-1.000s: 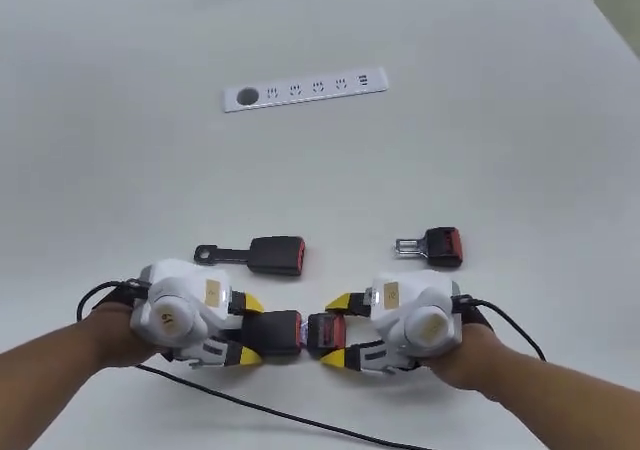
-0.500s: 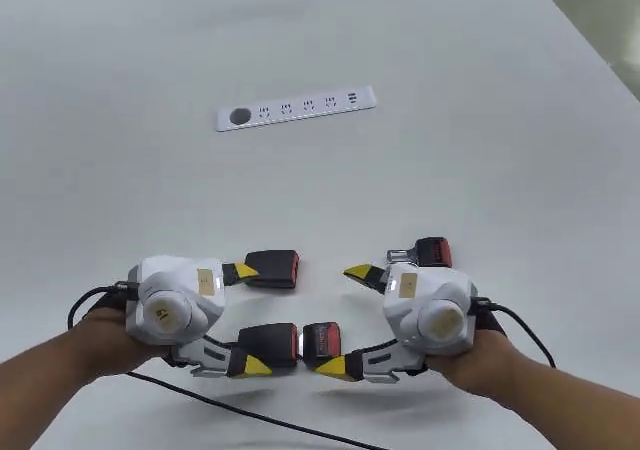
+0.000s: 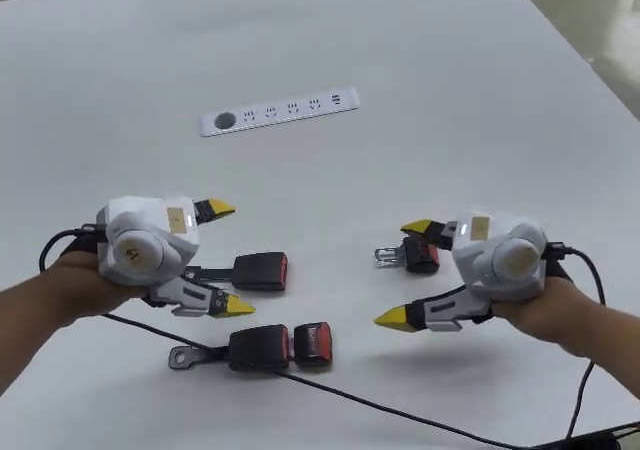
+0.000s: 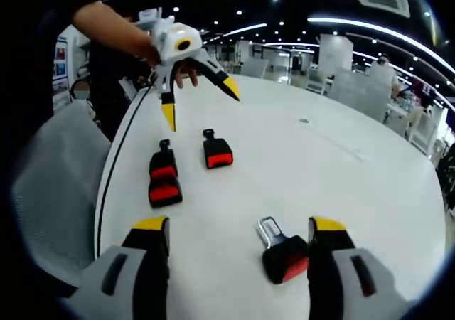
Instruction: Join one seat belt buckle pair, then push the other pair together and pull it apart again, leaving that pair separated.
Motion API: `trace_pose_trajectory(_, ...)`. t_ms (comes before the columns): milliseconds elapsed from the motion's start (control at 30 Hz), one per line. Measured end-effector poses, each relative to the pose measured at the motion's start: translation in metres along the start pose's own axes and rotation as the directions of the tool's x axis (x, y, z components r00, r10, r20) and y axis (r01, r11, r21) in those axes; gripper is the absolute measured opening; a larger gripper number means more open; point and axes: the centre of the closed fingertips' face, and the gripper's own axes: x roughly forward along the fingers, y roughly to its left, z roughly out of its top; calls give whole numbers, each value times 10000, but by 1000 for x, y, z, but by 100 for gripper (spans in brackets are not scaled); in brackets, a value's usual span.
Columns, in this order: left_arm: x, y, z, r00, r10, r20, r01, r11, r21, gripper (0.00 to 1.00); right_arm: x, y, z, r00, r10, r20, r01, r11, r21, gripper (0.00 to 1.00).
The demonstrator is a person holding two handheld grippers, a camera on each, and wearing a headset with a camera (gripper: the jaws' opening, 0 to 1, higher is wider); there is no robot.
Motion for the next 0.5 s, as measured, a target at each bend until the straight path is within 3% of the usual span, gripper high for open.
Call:
trace_pose_trajectory(133, 8, 7, -9, 9989, -342, -321, 344, 9994, 32, 83, -9, -19, -10, 9997, 120, -233, -115, 9998, 188, 80)
trace_pose_trajectory(367, 30, 0, -28, 9901, -1100, -868, 1119, 9936, 166, 79, -8, -35, -27, 9956, 469, -810, -452, 9987, 222, 79)
trace_pose_trajectory(500, 39, -11, -44, 9776, -1692, -1251, 1725, 9849, 161, 74, -3, -35, -37, 9910, 782, -1082, -755, 9967, 292, 76)
